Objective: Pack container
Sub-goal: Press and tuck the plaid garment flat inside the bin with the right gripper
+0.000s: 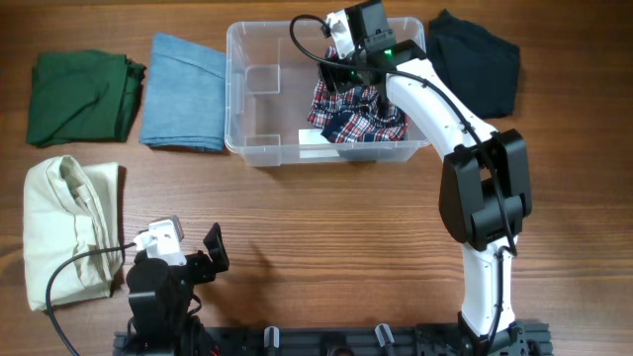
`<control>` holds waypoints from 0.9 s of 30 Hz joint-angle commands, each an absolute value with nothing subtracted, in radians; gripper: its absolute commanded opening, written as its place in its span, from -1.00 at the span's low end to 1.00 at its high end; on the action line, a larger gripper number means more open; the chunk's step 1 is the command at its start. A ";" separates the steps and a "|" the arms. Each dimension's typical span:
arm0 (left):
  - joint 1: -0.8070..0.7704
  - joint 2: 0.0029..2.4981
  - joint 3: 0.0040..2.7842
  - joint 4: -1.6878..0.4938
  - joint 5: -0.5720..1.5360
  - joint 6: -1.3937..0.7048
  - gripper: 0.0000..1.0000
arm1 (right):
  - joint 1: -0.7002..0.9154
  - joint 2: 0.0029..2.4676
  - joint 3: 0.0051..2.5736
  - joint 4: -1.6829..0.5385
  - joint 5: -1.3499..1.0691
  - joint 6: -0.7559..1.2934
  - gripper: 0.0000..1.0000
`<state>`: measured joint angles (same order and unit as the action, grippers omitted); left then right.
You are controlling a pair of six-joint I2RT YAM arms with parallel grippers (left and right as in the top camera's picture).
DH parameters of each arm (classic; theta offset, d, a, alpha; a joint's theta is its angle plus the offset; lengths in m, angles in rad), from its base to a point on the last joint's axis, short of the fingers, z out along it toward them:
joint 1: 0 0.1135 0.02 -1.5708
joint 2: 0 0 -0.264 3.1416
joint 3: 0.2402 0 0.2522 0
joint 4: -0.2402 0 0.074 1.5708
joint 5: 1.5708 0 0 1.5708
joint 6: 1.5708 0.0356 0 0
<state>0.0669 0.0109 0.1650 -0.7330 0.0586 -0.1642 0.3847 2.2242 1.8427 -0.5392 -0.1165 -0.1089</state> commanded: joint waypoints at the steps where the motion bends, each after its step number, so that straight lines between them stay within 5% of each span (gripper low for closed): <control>1: 0.073 0.003 0.165 -0.744 0.074 -0.179 0.99 | 0.390 2.252 1.863 -0.530 -0.175 -0.097 0.52; 27: 0.073 0.003 0.165 -0.744 0.074 -0.179 1.00 | 0.448 2.322 1.860 -0.487 -0.267 -0.118 0.51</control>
